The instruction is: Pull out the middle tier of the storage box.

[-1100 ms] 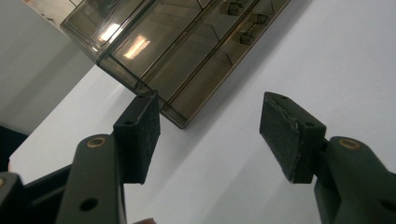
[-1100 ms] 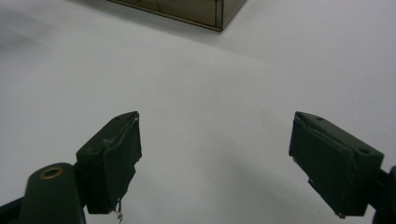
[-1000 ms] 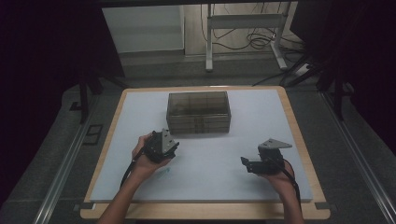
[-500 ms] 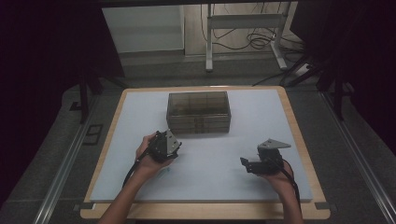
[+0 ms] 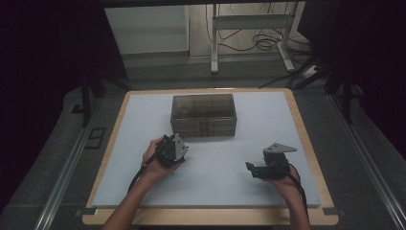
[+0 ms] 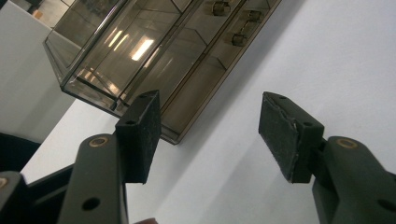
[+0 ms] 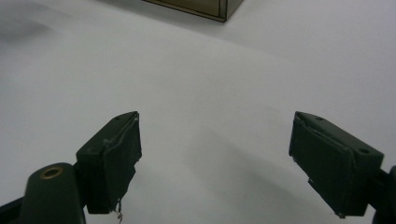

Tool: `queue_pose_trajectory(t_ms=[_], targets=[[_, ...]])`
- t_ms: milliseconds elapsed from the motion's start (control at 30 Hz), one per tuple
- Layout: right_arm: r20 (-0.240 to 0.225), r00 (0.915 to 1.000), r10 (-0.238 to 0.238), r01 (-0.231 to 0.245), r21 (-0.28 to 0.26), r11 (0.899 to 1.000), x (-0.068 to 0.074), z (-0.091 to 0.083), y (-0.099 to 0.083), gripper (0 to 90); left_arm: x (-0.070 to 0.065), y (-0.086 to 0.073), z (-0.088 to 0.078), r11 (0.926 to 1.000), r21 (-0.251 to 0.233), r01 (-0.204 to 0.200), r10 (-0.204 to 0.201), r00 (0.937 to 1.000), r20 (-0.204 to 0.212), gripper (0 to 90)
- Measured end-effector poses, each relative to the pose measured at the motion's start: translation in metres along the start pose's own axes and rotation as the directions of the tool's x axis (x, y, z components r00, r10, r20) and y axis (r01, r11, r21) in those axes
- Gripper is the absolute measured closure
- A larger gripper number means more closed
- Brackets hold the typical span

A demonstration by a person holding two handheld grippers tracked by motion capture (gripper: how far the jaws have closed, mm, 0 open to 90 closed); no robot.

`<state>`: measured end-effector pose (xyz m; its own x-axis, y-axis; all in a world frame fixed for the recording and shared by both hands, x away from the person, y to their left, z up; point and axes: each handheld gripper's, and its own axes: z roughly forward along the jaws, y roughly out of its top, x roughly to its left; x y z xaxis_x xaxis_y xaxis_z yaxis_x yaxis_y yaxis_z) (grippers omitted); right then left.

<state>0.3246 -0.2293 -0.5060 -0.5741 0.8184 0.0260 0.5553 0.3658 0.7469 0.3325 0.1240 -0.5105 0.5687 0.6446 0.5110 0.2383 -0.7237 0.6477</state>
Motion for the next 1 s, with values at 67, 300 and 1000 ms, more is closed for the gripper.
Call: queue_pose_trajectory(t_ms=[67, 300, 1000], targets=[[-0.001, 1.0, 0.0, 0.0, 0.0, 1.0, 0.0, 0.0, 0.0, 16.5, -0.001, 0.001, 0.0, 1.0, 0.004, -0.004, 0.004, 1.0, -0.007, 39.8], [0.001, 1.0, 0.001, -0.001, 0.007, 1.0, 0.0, 0.002, -0.001, 16.5, -0.002, 0.002, 0.001, 0.9999, 0.001, -0.011, 0.011, 0.9999, -0.007, 39.5], [0.003, 1.0, -0.005, 0.005, 0.014, 1.0, 0.001, 0.004, -0.002, 16.5, -0.011, 0.011, 0.011, 0.9955, 0.01, -0.095, 0.095, 0.9939, -0.056, 38.6]])
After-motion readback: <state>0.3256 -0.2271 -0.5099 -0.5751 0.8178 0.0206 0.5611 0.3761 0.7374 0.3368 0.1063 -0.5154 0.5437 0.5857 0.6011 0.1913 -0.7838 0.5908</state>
